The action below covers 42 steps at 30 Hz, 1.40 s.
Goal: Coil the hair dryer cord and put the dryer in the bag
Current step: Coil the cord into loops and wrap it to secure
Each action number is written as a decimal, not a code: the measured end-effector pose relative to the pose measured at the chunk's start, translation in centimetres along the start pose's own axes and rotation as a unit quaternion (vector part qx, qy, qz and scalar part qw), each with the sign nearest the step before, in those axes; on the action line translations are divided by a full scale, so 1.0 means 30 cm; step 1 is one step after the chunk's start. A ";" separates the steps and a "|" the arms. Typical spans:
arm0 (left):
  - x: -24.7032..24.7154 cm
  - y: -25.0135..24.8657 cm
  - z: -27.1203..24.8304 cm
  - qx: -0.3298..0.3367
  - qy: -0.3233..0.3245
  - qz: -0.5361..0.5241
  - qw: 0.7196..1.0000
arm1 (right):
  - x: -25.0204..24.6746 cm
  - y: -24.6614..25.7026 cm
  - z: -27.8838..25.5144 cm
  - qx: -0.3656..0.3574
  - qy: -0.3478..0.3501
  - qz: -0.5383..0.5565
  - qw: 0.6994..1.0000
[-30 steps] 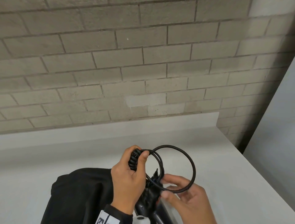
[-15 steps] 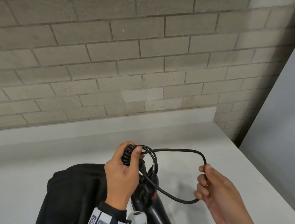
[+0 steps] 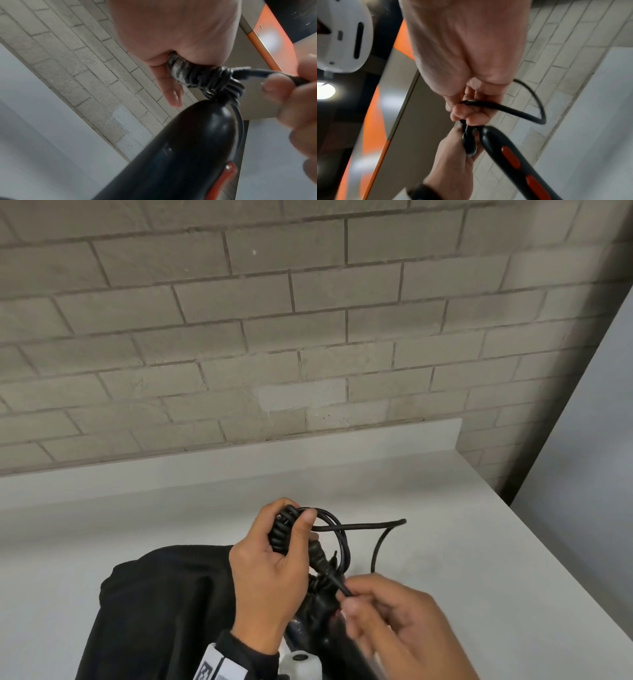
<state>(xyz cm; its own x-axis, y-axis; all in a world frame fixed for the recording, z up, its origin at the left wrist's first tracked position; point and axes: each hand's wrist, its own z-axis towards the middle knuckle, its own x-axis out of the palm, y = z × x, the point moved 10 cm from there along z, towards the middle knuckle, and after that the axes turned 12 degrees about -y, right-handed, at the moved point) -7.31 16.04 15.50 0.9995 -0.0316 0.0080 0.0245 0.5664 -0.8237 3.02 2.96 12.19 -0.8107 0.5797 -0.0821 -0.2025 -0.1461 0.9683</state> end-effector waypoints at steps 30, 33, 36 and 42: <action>-0.002 -0.015 -0.010 0.025 0.073 0.010 0.997 | -0.121 0.200 0.116 -0.346 -0.101 -0.171 0.917; 0.007 -0.050 -0.021 0.067 0.094 0.007 0.993 | -0.141 0.283 0.177 -0.336 -0.128 -0.149 0.921; 0.012 -0.081 -0.019 0.111 0.110 0.014 0.988 | -0.113 0.336 0.226 -0.331 -0.129 -0.151 0.923; 0.008 -0.126 -0.020 0.163 0.123 0.021 0.979 | -0.017 0.318 0.298 -0.239 -0.084 -0.111 0.961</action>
<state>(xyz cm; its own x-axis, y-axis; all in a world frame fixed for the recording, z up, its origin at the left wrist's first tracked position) -7.16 13.40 18.28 0.9653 -0.1780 -0.1913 0.0300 0.8026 -0.5957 6.40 8.45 23.58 -0.6263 0.7548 -0.1952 -0.6218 -0.3326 0.7090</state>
